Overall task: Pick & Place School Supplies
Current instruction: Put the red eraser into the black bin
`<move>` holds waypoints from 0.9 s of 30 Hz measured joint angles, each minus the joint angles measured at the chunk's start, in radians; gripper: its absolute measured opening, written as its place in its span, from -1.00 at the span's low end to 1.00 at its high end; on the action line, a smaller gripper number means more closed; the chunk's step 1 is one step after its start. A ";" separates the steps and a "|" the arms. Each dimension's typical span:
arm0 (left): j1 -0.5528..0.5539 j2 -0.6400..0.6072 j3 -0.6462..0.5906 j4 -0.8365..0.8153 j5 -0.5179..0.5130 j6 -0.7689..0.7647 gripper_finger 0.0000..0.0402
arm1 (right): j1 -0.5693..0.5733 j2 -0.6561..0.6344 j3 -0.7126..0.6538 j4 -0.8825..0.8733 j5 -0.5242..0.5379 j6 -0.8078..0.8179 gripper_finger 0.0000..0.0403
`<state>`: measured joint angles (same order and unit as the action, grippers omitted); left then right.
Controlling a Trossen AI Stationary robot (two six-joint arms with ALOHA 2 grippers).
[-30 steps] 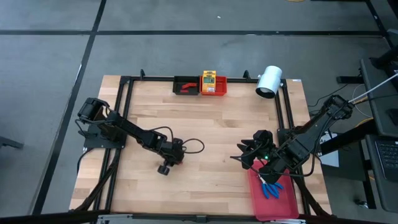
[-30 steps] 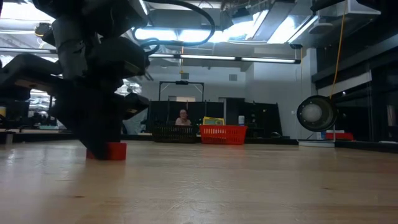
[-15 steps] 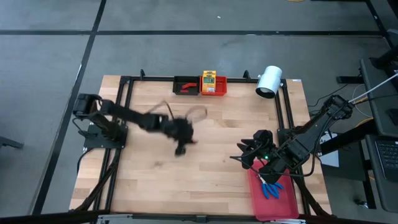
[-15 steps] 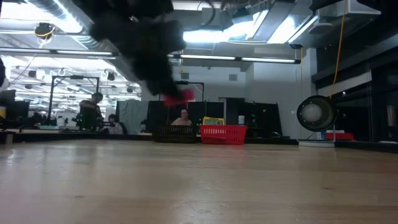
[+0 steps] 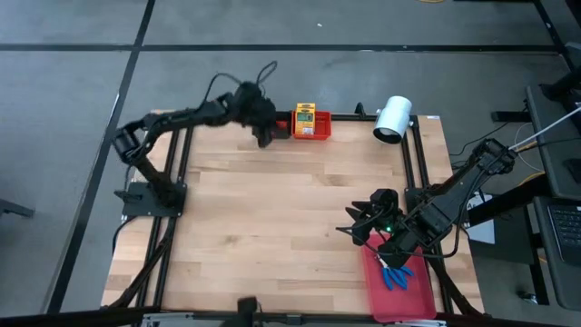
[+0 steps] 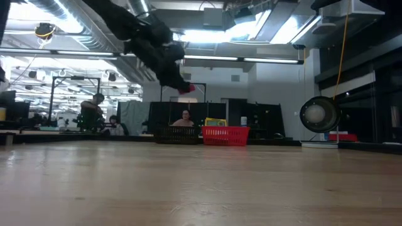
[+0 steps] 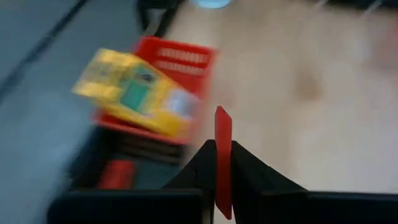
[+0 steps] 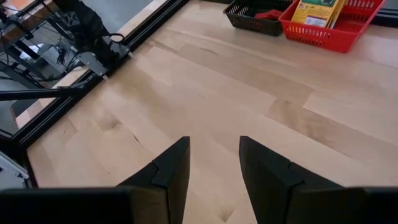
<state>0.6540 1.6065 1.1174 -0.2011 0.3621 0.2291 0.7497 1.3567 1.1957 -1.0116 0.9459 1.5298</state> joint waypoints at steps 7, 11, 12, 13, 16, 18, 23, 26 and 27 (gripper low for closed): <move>0.077 0.179 0.178 -0.209 -0.029 0.264 -0.93 | 0.000 0.000 0.000 -0.003 -0.019 0.010 -0.30; 0.088 0.263 0.222 -0.219 -0.032 0.338 -0.93 | 0.000 0.000 0.000 -0.003 -0.019 0.016 -0.30; 0.093 0.285 0.225 -0.229 -0.035 0.349 -0.93 | 0.000 0.000 0.000 -0.004 -0.019 0.024 -0.30; 0.097 0.308 0.230 -0.234 -0.036 0.358 -0.93 | 0.000 0.000 0.000 -0.004 -0.019 0.032 -0.30; 0.120 0.343 0.251 -0.229 -0.045 0.384 -0.93 | 0.000 0.000 0.000 -0.006 -0.019 0.044 -0.30; 0.136 0.359 0.258 -0.213 -0.040 0.386 -0.93 | 0.000 0.000 0.000 -0.006 -0.019 0.054 -0.30; 0.156 0.378 0.255 -0.225 -0.037 0.395 -0.93 | 0.000 0.000 0.000 -0.006 -0.019 0.060 -0.30; 0.156 0.378 0.255 -0.222 -0.032 0.402 -0.92 | -0.005 0.000 0.000 -0.007 -0.019 0.061 -0.30; 0.156 0.378 0.255 -0.219 -0.031 0.403 -0.91 | -0.007 0.000 0.000 -0.007 -0.019 0.061 -0.30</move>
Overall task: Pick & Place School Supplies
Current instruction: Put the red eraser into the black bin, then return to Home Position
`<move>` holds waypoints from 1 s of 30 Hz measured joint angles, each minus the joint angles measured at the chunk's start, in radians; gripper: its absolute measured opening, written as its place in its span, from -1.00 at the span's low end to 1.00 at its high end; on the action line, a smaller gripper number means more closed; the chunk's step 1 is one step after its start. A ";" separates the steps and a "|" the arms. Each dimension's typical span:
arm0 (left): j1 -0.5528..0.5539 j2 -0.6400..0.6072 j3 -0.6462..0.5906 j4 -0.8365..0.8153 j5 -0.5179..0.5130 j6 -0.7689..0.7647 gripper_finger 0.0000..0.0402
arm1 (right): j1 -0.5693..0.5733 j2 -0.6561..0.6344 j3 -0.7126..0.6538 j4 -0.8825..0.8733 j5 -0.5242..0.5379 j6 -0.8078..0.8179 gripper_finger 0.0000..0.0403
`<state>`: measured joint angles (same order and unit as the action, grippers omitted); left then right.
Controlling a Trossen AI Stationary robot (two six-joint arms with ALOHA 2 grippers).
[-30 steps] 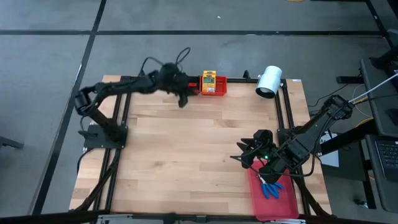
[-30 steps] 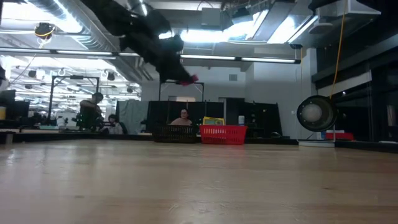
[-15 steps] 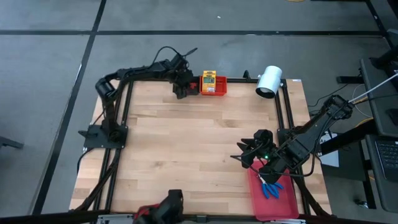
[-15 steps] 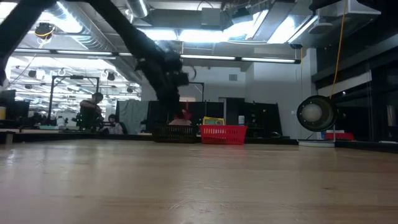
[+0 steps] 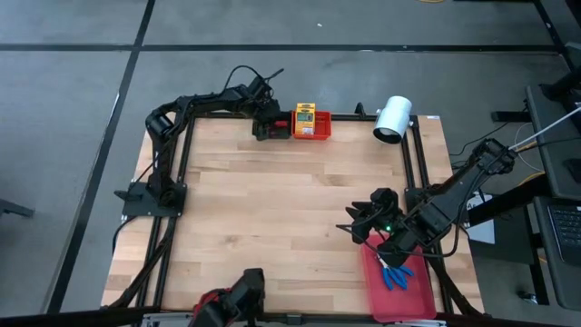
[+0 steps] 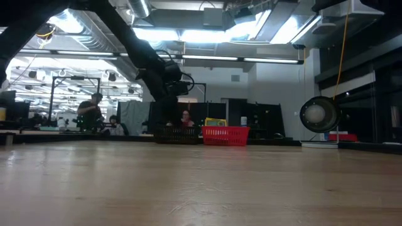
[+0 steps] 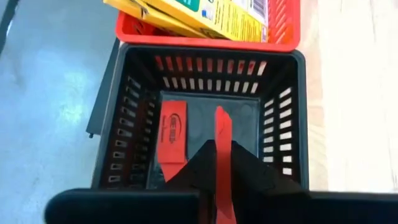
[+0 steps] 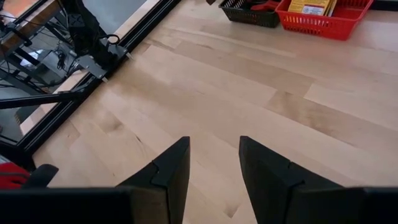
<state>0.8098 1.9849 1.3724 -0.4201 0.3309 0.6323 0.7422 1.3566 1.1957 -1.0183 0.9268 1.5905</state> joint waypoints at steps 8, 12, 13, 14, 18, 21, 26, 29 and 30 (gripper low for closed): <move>0.000 0.000 0.000 0.025 0.065 -0.026 -0.55 | -0.008 0.000 0.000 0.000 0.000 0.004 -0.30; 0.004 -0.004 0.000 0.038 0.069 -0.057 -0.36 | -0.008 0.000 0.000 0.000 0.000 0.007 -0.30; 0.004 -0.011 0.000 0.034 0.073 -0.071 -0.32 | -0.008 0.000 0.000 0.000 0.000 0.007 -0.30; 0.004 -0.023 -0.001 0.033 0.086 -0.087 -0.28 | -0.008 0.000 0.000 0.000 -0.001 0.007 -0.30; 0.017 -0.131 -0.003 0.033 0.199 -0.202 -0.22 | 0.006 0.000 0.000 0.000 -0.023 0.004 -0.30; 0.042 -0.237 -0.049 0.104 0.288 -0.321 -0.23 | 0.033 0.000 0.000 -0.011 -0.024 -0.001 -0.30; 0.051 -0.447 -0.225 0.186 0.250 -0.443 -0.28 | 0.068 0.000 0.000 -0.062 0.012 -0.001 -0.30; 0.030 -0.602 -0.391 0.266 0.217 -0.536 -0.30 | 0.089 0.000 0.000 -0.068 0.027 -0.001 -0.30; 0.019 -0.657 -0.448 0.303 0.205 -0.569 -0.30 | 0.095 0.000 0.000 -0.068 0.032 -0.002 -0.30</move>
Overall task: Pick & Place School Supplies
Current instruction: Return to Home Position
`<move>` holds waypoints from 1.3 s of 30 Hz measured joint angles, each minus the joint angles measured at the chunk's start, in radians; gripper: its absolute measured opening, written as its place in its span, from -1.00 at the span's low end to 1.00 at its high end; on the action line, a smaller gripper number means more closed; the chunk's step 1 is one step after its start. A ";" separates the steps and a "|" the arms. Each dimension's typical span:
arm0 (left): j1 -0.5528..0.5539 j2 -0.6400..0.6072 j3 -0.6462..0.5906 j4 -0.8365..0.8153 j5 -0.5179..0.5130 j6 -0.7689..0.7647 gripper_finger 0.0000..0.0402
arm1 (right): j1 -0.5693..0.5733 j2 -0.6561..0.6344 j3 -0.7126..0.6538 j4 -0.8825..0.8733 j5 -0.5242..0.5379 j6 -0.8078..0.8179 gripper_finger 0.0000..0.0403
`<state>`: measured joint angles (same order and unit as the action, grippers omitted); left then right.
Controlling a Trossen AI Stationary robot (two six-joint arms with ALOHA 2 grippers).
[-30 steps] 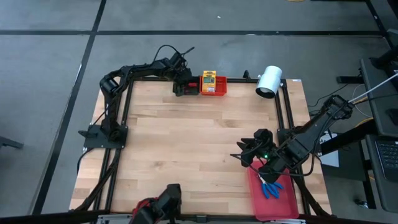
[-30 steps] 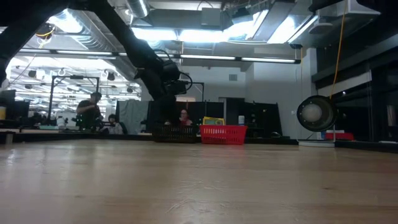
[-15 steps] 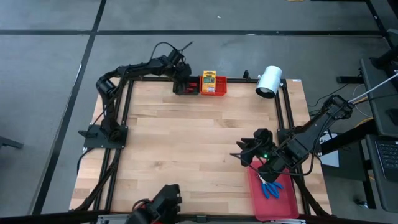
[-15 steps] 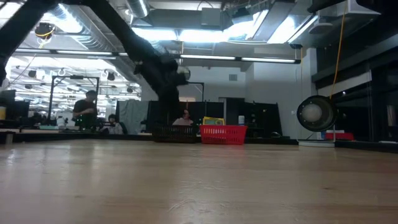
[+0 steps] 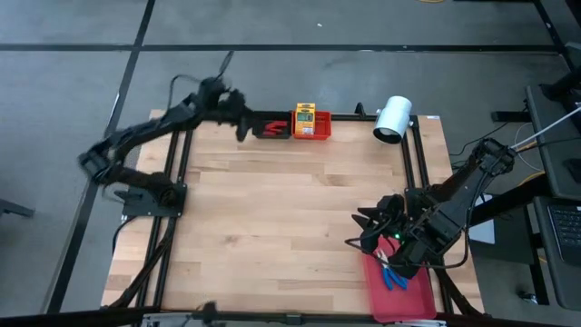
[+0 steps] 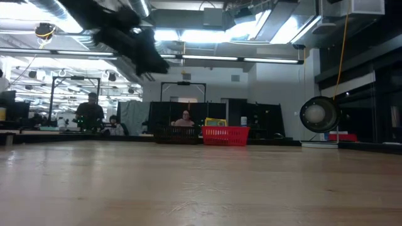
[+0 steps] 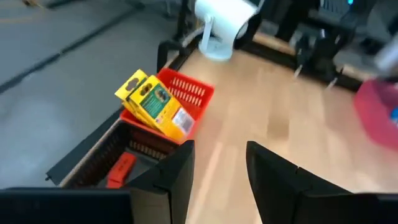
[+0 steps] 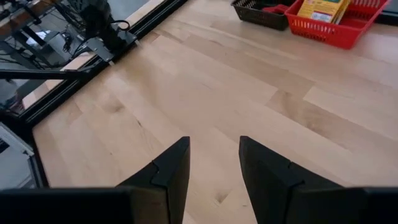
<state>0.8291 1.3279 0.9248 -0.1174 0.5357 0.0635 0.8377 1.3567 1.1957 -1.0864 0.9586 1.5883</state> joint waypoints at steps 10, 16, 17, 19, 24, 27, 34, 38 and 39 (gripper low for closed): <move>-0.351 -0.505 -0.410 0.232 -0.393 -0.255 -0.30 | 0.078 0.000 0.000 0.005 0.021 -0.001 -0.30; -0.640 -0.628 -0.527 0.282 -0.679 -0.243 -0.30 | 0.100 0.000 0.000 0.009 0.041 0.025 -0.30; -0.675 -0.641 -0.545 0.295 -0.706 -0.230 -0.30 | 0.105 0.000 0.000 0.012 0.055 0.027 -0.30; -0.730 -0.666 -0.578 0.301 -0.746 -0.203 -0.30 | 0.114 0.000 0.000 0.012 0.071 0.026 -0.30; -0.782 -0.756 -0.661 0.291 -0.713 -0.174 -0.30 | 0.144 0.000 0.000 0.008 0.071 0.019 -0.30; -0.782 -0.820 -0.701 0.269 -0.663 -0.173 -0.30 | 0.162 0.000 0.000 0.009 0.073 0.024 -0.30; -0.782 -0.976 -0.767 0.195 -0.656 -0.158 -0.30 | 0.181 0.000 0.000 0.031 0.137 0.022 -0.30; -0.782 -1.042 -0.782 0.135 -0.648 -0.154 -0.30 | 0.181 0.000 0.000 0.032 0.142 0.008 -0.30; -0.782 -1.054 -0.782 0.112 -0.649 -0.147 -0.30 | 0.181 0.000 0.000 0.032 0.143 0.001 -0.30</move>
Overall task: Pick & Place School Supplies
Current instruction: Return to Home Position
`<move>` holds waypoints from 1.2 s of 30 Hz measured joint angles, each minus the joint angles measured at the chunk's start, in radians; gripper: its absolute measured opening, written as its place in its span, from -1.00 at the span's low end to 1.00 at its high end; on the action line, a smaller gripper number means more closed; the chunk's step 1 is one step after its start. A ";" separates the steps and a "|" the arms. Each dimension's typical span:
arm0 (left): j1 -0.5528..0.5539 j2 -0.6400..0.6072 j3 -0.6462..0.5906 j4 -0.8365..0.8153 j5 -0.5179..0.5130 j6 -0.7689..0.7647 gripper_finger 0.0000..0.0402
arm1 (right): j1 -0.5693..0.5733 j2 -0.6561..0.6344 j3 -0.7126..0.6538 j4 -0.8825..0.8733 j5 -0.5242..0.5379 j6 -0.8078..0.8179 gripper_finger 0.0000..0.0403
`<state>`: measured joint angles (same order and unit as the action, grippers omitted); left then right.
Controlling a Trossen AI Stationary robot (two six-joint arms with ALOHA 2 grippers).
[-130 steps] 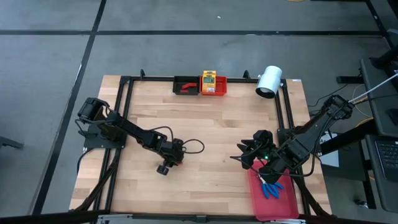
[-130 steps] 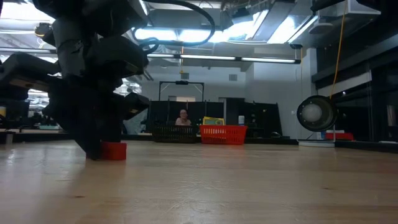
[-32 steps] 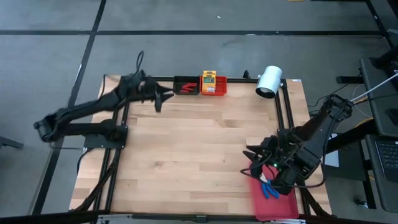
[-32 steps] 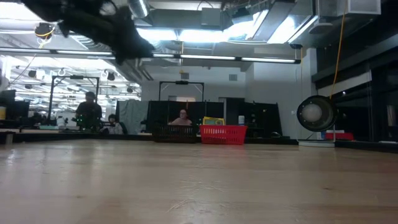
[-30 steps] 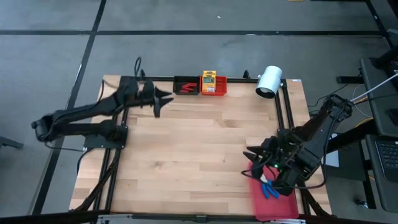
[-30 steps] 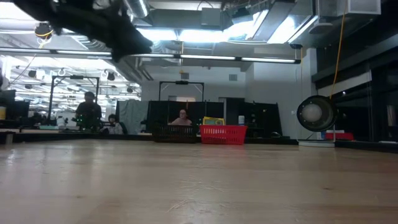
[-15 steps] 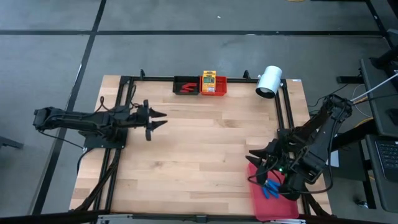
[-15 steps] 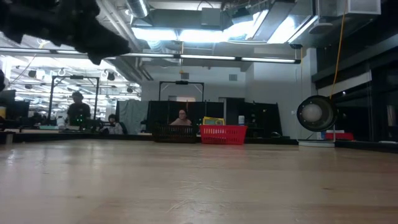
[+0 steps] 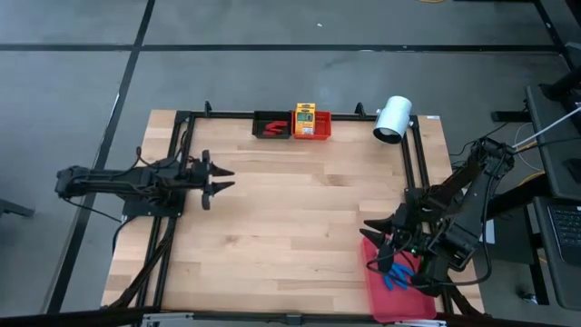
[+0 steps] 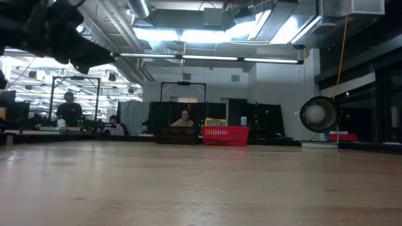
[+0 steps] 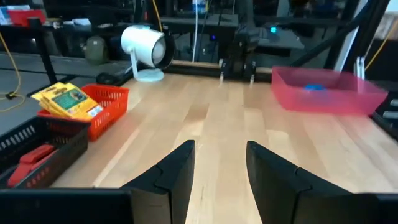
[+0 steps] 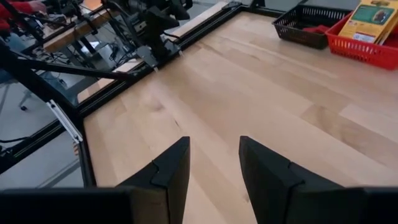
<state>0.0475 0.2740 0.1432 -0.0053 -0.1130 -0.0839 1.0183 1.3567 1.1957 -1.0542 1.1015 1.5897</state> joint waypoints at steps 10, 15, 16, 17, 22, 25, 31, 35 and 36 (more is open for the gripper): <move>0.000 -0.143 -0.007 -0.126 -0.048 0.044 -0.30 | 0.000 0.000 0.000 0.000 0.055 -0.023 -0.30; 0.000 -0.241 -0.063 -0.134 -0.058 0.029 -0.30 | 0.000 0.000 0.000 0.000 0.062 -0.027 -0.30; 0.000 -0.265 -0.076 -0.133 -0.056 0.021 -0.30 | 0.000 0.000 0.000 0.000 0.062 -0.027 -0.30; 0.000 -0.273 -0.077 -0.125 -0.052 0.018 -0.30 | 0.000 0.000 0.000 0.000 0.062 -0.027 -0.30; 0.000 -0.268 -0.073 -0.149 -0.045 0.036 -0.30 | 0.000 0.001 0.000 0.000 0.064 -0.027 -0.30; 0.000 -0.252 -0.072 -0.157 -0.018 0.036 -0.30 | 0.000 0.006 0.000 -0.001 0.085 -0.030 -0.30; 0.000 -0.224 -0.071 -0.159 -0.019 0.068 -0.30 | 0.000 0.011 0.000 -0.001 0.096 -0.033 -0.30; 0.000 -0.200 -0.071 -0.159 -0.023 0.080 -0.30 | 0.000 0.012 0.000 -0.001 0.096 -0.056 -0.30; 0.000 -0.196 -0.071 -0.159 -0.023 0.080 -0.30 | 0.000 0.012 0.000 -0.002 0.095 -0.061 -0.30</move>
<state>0.0475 0.0781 0.0719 -0.1642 -0.1360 -0.0039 1.0183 1.3685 1.1957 -1.0557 1.1969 1.5284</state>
